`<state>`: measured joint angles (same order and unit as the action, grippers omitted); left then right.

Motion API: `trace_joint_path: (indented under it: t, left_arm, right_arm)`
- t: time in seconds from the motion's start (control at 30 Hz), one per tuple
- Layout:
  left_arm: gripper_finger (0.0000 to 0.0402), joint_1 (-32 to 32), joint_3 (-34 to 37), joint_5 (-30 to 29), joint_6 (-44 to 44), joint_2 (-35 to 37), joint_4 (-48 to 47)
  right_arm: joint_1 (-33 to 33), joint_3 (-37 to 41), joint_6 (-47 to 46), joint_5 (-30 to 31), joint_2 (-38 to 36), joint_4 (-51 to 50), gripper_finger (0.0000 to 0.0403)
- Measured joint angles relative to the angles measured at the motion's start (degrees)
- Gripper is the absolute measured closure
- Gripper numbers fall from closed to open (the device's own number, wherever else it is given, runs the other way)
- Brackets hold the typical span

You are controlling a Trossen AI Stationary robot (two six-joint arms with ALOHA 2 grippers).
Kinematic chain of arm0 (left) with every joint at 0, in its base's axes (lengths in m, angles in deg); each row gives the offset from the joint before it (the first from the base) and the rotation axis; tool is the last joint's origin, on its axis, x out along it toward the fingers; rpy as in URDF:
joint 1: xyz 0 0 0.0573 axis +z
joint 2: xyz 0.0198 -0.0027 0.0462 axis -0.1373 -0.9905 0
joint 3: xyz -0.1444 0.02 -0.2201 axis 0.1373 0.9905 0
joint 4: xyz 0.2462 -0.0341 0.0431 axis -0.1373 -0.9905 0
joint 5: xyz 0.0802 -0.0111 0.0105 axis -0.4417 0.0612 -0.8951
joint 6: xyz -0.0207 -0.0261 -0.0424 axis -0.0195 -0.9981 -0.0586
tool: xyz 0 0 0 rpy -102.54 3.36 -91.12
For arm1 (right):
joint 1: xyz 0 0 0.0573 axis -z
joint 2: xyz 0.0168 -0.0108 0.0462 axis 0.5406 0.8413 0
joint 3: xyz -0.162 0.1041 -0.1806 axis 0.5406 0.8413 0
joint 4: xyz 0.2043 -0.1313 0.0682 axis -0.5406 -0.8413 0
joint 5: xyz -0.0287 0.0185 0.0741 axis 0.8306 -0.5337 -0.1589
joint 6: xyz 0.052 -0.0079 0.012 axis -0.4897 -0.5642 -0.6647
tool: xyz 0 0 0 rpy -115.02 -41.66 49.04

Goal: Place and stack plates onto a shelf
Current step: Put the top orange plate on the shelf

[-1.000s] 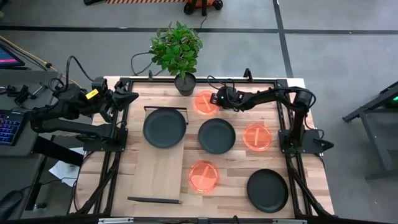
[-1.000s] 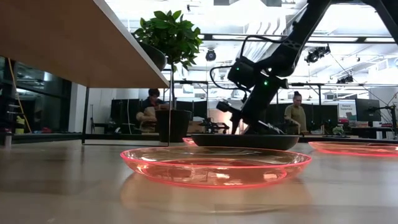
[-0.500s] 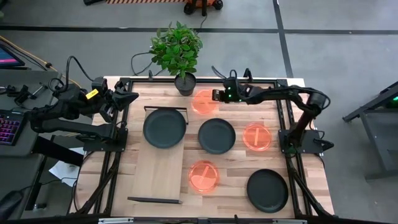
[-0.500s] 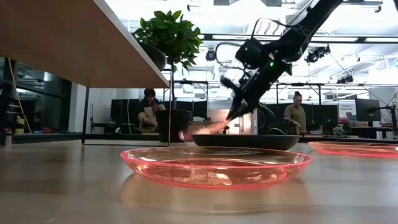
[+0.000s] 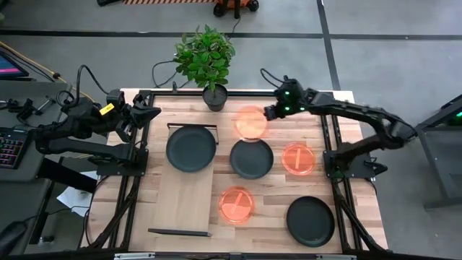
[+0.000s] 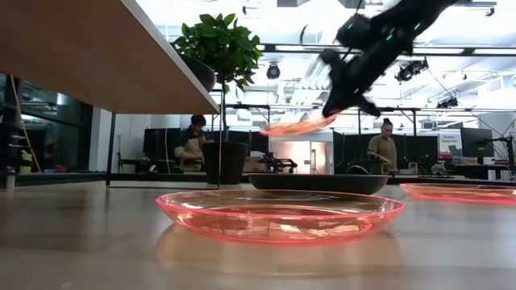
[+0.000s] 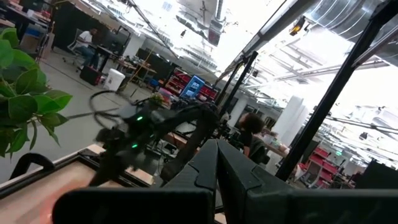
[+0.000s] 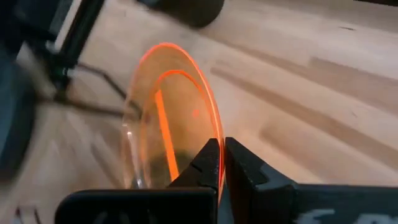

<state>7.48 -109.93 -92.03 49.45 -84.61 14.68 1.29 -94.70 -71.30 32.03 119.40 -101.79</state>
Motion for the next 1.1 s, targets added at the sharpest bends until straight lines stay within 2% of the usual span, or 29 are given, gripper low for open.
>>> trace_joint_path:
  t: [0.1,0.2,0.37,0.47,0.57,0.63,0.8,0.97,1.1]
  left_arm:
    - [0.0401,-0.01,0.0,-0.17,-0.05,0.0,0.0]
    - [0.0401,0.0,0.0,-1.24,-0.13,0.0,0.0]
    - [0.0401,-0.02,0.0,-2.4,-0.07,0.01,0.0]
    - [0.0401,-0.02,0.0,-3.55,-0.04,0.01,0.0]
    - [0.0402,-0.02,0.0,-5.12,-0.06,0.02,0.0]
    - [0.0402,0.0,0.0,-5.79,-0.07,0.02,0.01]
    - [0.0402,-0.02,-0.01,-6.03,-0.04,0.01,0.0]
    - [0.0401,0.0,0.0,-6.03,-0.02,0.02,0.0]
    - [0.0402,0.0,0.0,-6.03,-0.03,0.01,0.0]
  right_arm:
    - [-2.79,-0.04,-1.03,-2.73,-6.44,-5.78,0.0403]
    - [-9.55,-0.04,-6.49,-4.1,-10.68,-7.43,0.0403]
    - [-25.84,-0.04,-17.35,5.8,-10.88,1.14,0.0403]
    - [-34.15,-0.04,-23.09,13.04,-7.38,12.34,0.0403]
    - [-39.61,-0.31,-26.31,17.34,-2.53,25.91,0.0403]
    - [-42.08,-2.33,-27.14,19.09,1.68,29.98,0.0403]
    - [-44.96,-14.12,-24.77,19.33,13.12,26.18,0.0403]
    - [-44.91,-28.38,-18.18,14.78,23.9,19.95,0.0403]
    - [-44.88,-38.12,-14.8,13.62,31.17,13.71,0.0403]
